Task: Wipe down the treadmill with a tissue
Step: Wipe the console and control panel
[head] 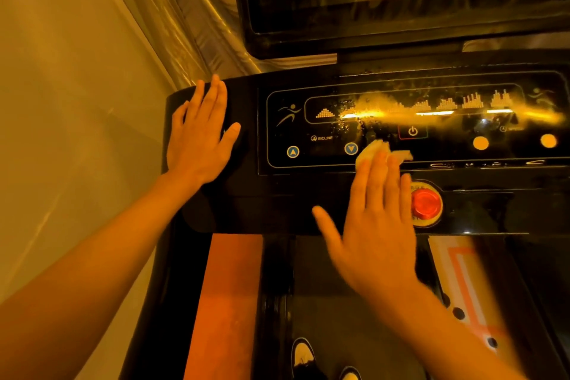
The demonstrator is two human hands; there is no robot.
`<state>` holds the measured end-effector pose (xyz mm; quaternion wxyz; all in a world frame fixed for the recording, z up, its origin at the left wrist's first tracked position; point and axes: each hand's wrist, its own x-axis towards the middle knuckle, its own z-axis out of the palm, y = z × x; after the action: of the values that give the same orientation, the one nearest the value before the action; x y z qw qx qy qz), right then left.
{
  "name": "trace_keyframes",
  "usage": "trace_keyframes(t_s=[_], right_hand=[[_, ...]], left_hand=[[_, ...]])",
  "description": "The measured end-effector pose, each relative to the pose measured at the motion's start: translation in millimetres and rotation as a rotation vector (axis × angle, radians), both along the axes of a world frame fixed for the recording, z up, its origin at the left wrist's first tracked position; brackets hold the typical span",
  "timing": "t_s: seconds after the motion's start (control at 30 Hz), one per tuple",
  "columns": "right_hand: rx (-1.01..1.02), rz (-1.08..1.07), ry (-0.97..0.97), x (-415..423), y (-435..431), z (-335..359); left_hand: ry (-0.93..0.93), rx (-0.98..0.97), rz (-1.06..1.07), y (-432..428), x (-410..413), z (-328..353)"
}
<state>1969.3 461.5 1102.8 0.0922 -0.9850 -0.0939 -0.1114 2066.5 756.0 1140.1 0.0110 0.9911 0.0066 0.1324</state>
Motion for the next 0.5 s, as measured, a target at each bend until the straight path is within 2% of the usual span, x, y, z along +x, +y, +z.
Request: trace_keyframes(t_s=[0.1, 0.3, 0.4, 0.5], right_hand=[[0.066, -0.055, 0.013, 27.7, 19.4, 15.1], [0.034, 0.277, 0.005, 14.3, 118.8, 6.1], [-0.034, 0.274, 0.004, 18.1, 91.9, 10.1], [-0.044, 0.063, 0.009, 28.8, 19.5, 16.1]], left_hand=[[0.007, 0.009, -0.005, -1.4, -0.4, -0.5], [0.007, 0.074, 0.009, 2.0, 1.6, -1.1], [0.016, 0.077, -0.005, 3.6, 2.4, -2.1], [0.008, 0.057, -0.013, 3.8, 3.1, -4.0]])
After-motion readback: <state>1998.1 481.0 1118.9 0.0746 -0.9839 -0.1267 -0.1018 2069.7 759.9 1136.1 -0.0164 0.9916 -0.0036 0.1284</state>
